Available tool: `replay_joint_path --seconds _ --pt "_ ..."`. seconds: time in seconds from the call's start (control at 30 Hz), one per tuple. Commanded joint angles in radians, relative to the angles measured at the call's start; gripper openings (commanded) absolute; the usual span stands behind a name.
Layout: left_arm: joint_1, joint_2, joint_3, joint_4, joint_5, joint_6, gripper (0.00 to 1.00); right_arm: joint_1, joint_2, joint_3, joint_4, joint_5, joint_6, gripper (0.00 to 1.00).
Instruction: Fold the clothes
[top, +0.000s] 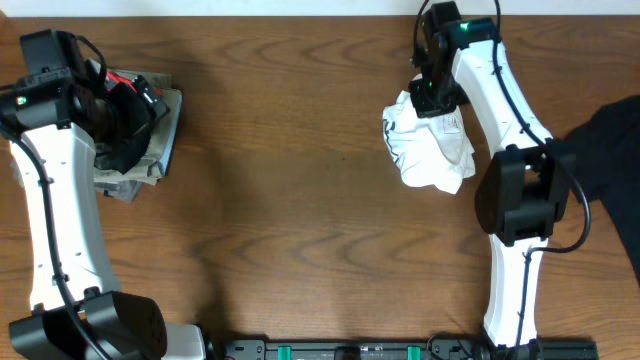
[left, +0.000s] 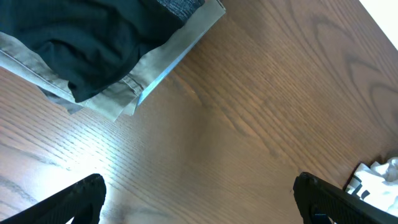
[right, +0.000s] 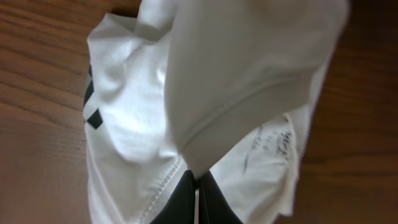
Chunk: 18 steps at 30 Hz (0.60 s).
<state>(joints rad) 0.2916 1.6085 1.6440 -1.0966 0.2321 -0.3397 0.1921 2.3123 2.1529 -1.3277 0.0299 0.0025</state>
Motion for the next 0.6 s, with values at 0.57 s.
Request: replay_joint_path --seconds 0.57 --pt "0.003 0.006 -0.005 -0.002 -0.01 0.013 0.98 -0.046 -0.019 -0.082 -0.032 0.24 0.059 0.02"
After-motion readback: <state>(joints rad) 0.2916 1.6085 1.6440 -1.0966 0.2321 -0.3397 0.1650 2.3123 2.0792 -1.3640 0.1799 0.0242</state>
